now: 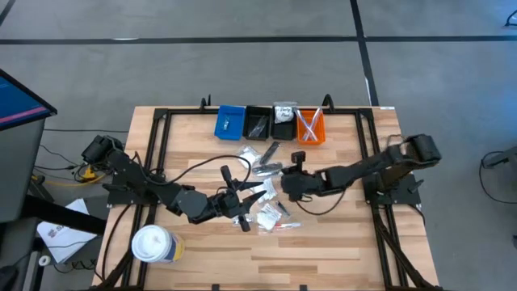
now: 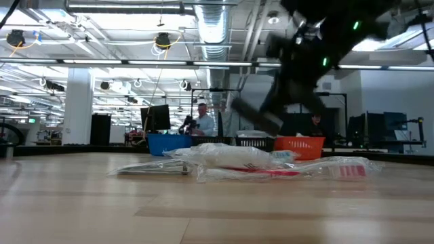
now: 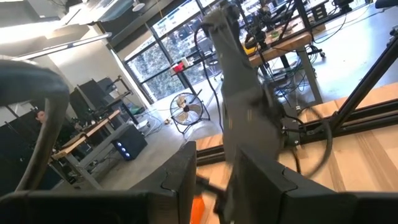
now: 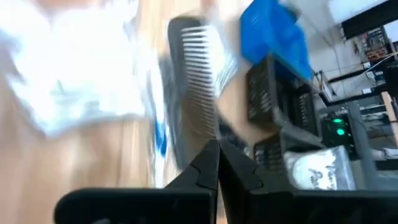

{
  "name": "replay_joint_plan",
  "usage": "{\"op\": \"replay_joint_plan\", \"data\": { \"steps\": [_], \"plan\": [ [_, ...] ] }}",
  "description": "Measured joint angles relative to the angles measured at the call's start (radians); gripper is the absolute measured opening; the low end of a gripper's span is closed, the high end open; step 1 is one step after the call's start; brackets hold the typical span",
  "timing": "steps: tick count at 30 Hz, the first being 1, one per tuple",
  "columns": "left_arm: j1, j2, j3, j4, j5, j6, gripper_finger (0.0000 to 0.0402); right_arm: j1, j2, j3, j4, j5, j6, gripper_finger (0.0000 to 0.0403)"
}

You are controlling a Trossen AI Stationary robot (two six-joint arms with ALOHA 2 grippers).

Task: Pick & Place Travel size toiletries
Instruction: Put the black comb into the left black bin

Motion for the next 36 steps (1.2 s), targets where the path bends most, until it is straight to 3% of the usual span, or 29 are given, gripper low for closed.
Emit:
{"op": "replay_joint_plan", "data": {
  "steps": [17, 32, 36],
  "plan": [
    [0.000, 0.000, 0.000, 0.004, 0.000, 0.000, 0.0104, 0.132, -0.406, 0.001, -0.028, -0.036, 0.269, 0.0000],
    [0.016, 0.000, 0.000, 0.001, 0.000, -0.046, 0.0104, 0.249, -0.579, 0.002, 0.013, -0.053, 0.332, 0.0000],
    [0.036, 0.000, 0.000, -0.004, 0.000, -0.097, 0.0104, 0.271, -0.600, -0.032, 0.133, -0.056, 0.310, 0.0000]
  ]
}}
